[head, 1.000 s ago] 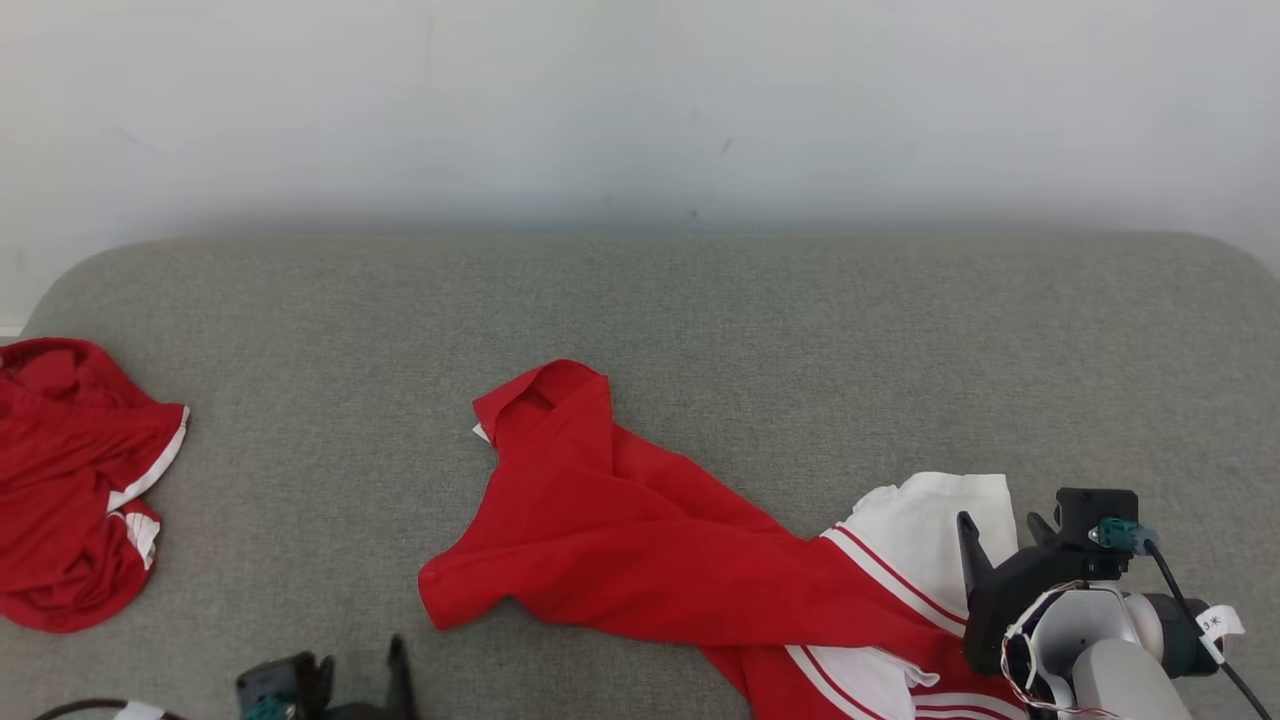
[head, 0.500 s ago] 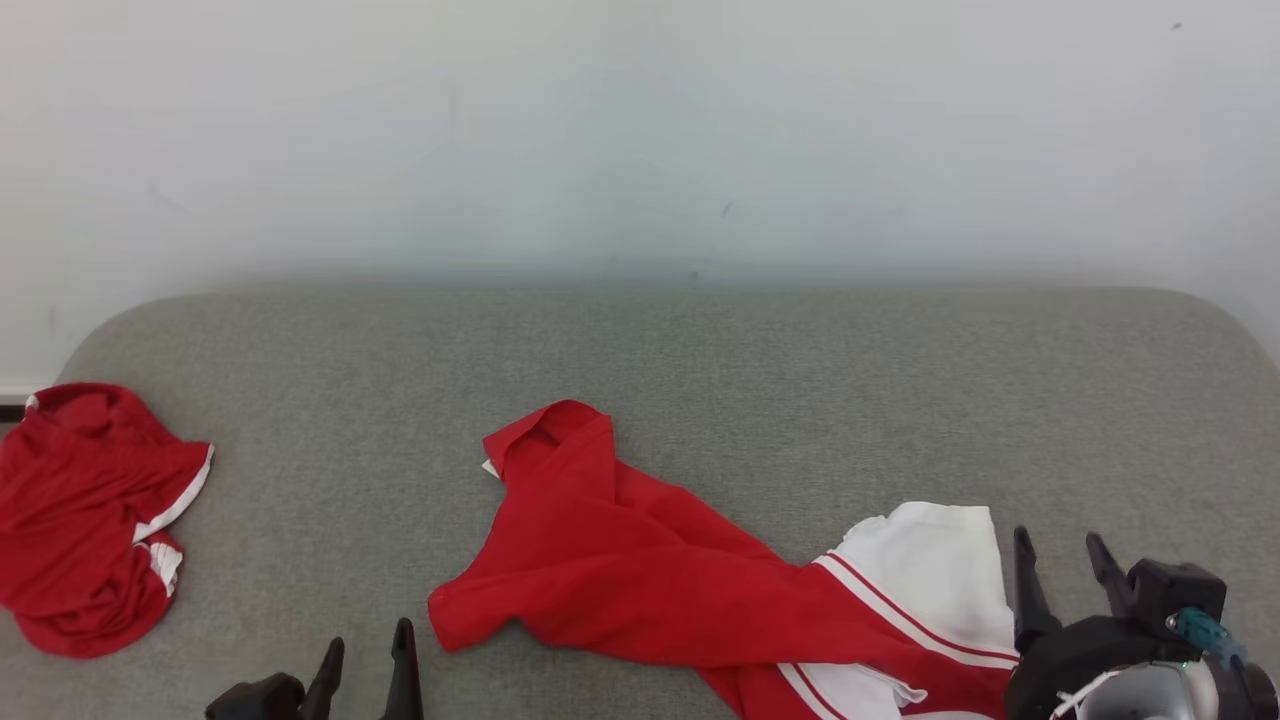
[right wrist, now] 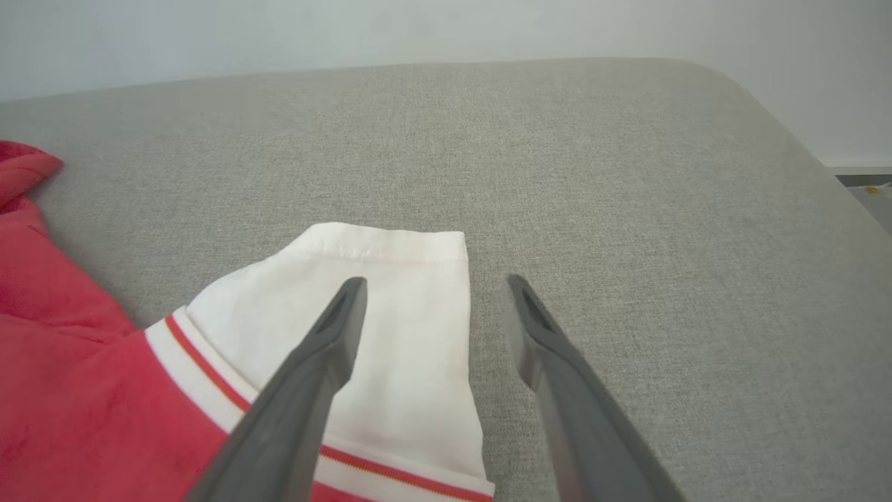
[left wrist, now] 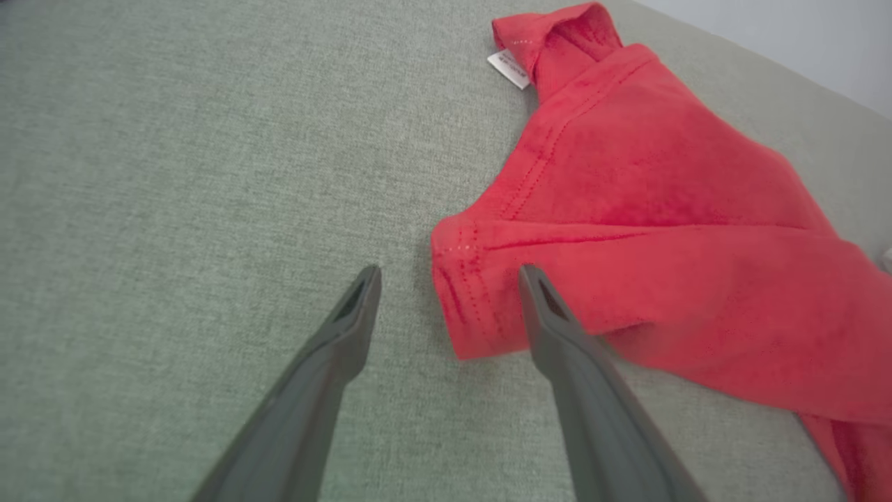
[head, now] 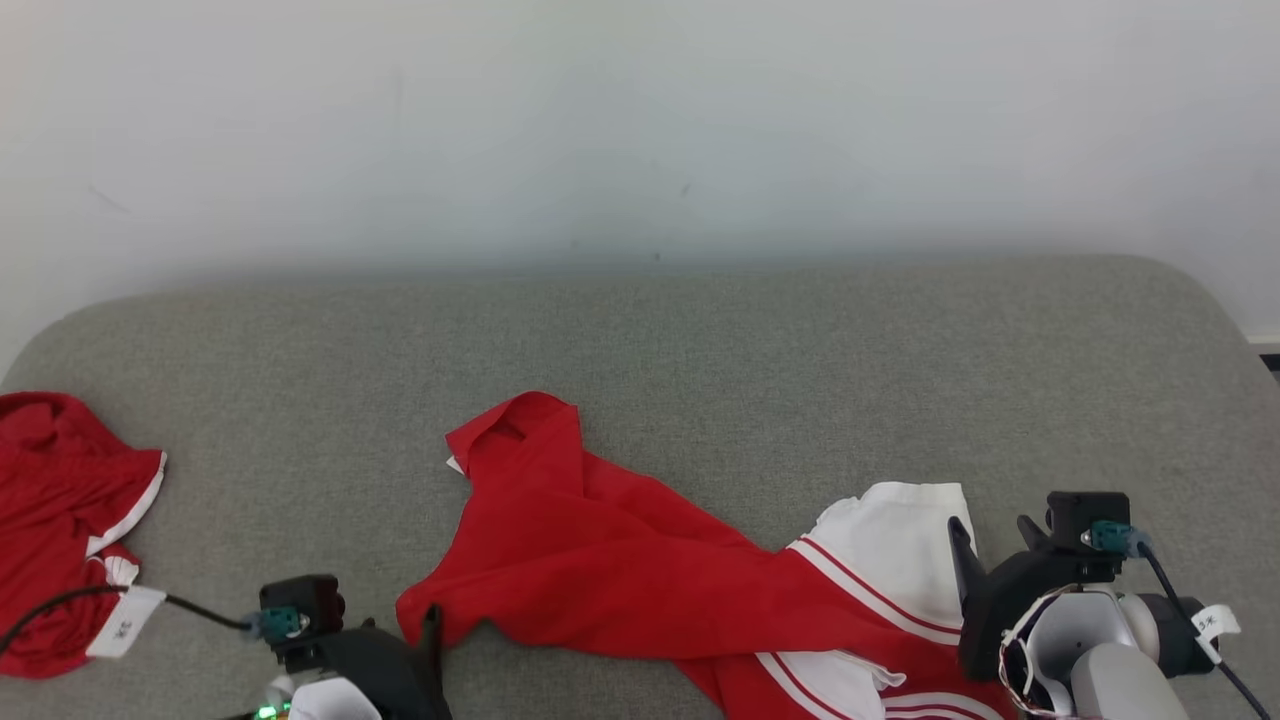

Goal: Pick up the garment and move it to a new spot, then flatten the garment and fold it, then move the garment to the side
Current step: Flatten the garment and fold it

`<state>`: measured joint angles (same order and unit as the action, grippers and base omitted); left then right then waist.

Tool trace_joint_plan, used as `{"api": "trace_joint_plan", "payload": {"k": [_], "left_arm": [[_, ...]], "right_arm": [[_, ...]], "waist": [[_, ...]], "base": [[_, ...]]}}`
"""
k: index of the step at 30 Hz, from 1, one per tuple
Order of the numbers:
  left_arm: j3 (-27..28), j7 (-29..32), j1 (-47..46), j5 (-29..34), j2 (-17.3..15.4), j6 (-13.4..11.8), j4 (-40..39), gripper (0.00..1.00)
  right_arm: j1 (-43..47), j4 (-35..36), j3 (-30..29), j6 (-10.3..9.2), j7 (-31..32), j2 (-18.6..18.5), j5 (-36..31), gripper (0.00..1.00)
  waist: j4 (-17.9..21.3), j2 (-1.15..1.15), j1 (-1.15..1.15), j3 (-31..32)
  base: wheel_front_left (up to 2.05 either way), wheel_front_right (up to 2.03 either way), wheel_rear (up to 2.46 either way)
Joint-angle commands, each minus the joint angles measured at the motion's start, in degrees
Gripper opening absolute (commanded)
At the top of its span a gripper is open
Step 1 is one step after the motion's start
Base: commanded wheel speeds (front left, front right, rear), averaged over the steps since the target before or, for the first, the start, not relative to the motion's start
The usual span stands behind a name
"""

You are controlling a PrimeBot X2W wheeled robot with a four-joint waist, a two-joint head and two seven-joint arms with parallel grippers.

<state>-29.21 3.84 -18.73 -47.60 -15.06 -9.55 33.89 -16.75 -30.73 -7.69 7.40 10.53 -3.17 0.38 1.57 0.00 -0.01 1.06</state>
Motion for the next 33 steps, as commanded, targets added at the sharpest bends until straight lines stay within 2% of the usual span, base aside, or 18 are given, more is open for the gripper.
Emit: {"api": "trace_joint_plan", "payload": {"k": [1,7,8,11,14,16,17,26,33], "left_arm": [[0.14,0.85,-1.35,-0.56,0.05,0.20,0.67,1.00],[-0.64,3.59,-4.56,-0.69,0.94,0.07,3.92,0.98],[-0.88,4.28,-4.96,-0.80,1.11,0.26,4.26,0.84],[-1.20,5.49,-5.72,-1.06,1.33,0.53,5.11,0.60],[-1.40,4.97,-6.33,-0.76,1.47,0.91,5.52,0.47],[-1.60,4.59,-6.57,-0.48,1.62,0.98,5.87,0.31],[-1.77,4.20,-6.90,-0.16,1.60,1.21,5.91,0.00],[-2.80,0.55,-5.06,1.05,1.71,1.07,4.64,0.00],[-3.63,0.52,-4.40,1.55,1.53,0.99,3.57,0.00]], "right_arm": [[-0.94,-0.68,0.15,0.18,0.07,-0.48,-0.40,1.00],[-2.93,-2.98,1.18,0.18,0.61,-1.23,-0.46,1.00],[-3.19,-3.11,1.32,0.18,0.59,-1.26,-0.31,1.00],[-3.71,-3.97,1.48,0.18,0.58,-1.43,-0.02,1.00],[-4.49,-4.50,1.80,0.18,0.49,-1.43,-0.01,1.00],[-4.56,-4.74,1.98,0.18,0.34,-1.49,-0.07,1.00],[-4.62,-4.99,2.01,0.18,0.33,-1.52,-0.13,1.00],[-6.43,-7.14,0.10,0.18,0.24,-1.78,-0.83,1.00],[-10.05,-9.78,-3.03,0.17,1.40,-1.87,-3.51,1.00]], "waist": [[-0.27,0.00,0.01,-0.73],[-0.58,0.00,0.01,-2.35],[-0.56,0.00,0.01,-2.62],[-0.56,0.00,0.01,-3.56],[-0.57,0.00,0.01,-4.49],[-0.55,0.00,0.01,-5.06],[-0.55,0.00,0.01,-5.33],[-1.06,0.00,0.01,-8.24],[-2.14,0.00,0.01,-9.75]], "base": [[0.00,0.00,0.00],[0.00,0.00,0.00],[0.00,0.00,0.00],[0.00,0.00,0.00],[0.00,0.00,0.00],[0.00,0.00,0.00],[0.00,0.00,0.00],[0.00,0.00,0.00],[0.00,0.00,0.00]]}}
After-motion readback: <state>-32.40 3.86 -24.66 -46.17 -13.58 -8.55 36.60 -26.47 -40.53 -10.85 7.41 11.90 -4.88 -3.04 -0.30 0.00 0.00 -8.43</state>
